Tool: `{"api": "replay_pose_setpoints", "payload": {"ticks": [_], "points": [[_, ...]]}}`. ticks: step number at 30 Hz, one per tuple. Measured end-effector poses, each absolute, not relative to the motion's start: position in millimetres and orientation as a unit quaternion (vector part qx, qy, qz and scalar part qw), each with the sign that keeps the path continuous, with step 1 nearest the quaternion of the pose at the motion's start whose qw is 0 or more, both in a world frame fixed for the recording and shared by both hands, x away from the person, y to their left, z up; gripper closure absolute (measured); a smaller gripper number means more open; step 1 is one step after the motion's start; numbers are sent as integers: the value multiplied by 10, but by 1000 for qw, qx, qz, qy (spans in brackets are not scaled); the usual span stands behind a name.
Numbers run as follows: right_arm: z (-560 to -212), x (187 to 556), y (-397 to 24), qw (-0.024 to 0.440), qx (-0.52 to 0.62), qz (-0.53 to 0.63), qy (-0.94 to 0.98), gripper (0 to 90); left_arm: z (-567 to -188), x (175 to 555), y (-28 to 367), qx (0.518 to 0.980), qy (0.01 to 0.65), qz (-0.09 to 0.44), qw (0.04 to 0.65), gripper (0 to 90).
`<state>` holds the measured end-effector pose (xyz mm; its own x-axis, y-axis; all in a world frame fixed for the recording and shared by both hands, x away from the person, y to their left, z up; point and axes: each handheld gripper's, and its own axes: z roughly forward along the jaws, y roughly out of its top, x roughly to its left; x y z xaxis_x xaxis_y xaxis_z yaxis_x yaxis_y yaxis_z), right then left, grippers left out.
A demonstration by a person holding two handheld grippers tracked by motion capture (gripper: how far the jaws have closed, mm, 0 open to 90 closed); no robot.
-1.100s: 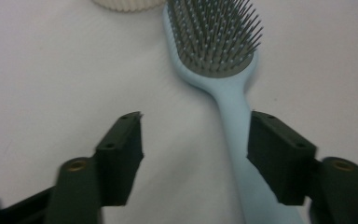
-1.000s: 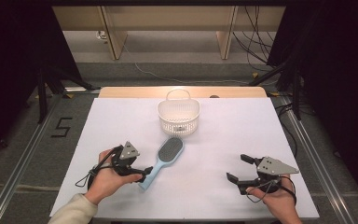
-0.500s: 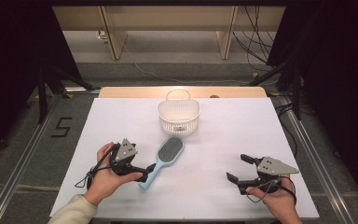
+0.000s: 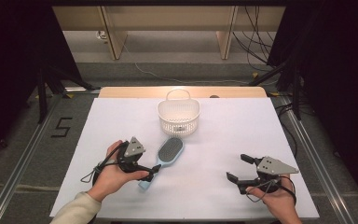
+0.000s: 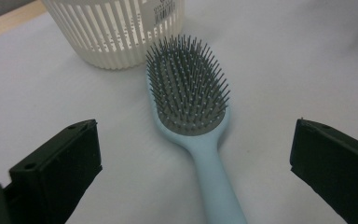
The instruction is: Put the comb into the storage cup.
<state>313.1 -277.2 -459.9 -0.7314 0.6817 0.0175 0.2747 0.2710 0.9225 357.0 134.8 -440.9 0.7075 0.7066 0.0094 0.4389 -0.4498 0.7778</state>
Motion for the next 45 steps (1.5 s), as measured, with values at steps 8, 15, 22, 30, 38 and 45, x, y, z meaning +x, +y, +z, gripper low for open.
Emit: {"api": "replay_pose_setpoints", "payload": {"ticks": [8, 15, 22, 30, 38, 45], "points": [[-4602, 3136, -2775, 198, 310, 518, 773, 149, -4375, 3664, 1154, 854, 363, 163, 336, 96], [-4600, 3131, -2774, 197, 309, 517, 773, 149, -4364, 3755, 963, 881, 374, 124, 261, 166], [-4604, 3134, -2776, 197, 309, 517, 774, 149, -4460, 3868, 918, 883, 403, 91, 222, 227], [-4606, 3137, -2775, 198, 309, 515, 775, 149, -4568, 3961, 905, 883, 419, 73, 198, 292], [-4602, 3133, -2778, 196, 311, 516, 774, 149, -4619, 4000, 844, 888, 421, 61, 173, 382], [-4603, 3134, -2778, 197, 310, 515, 774, 149, -4669, 4038, 820, 892, 423, 50, 155, 412]]}}
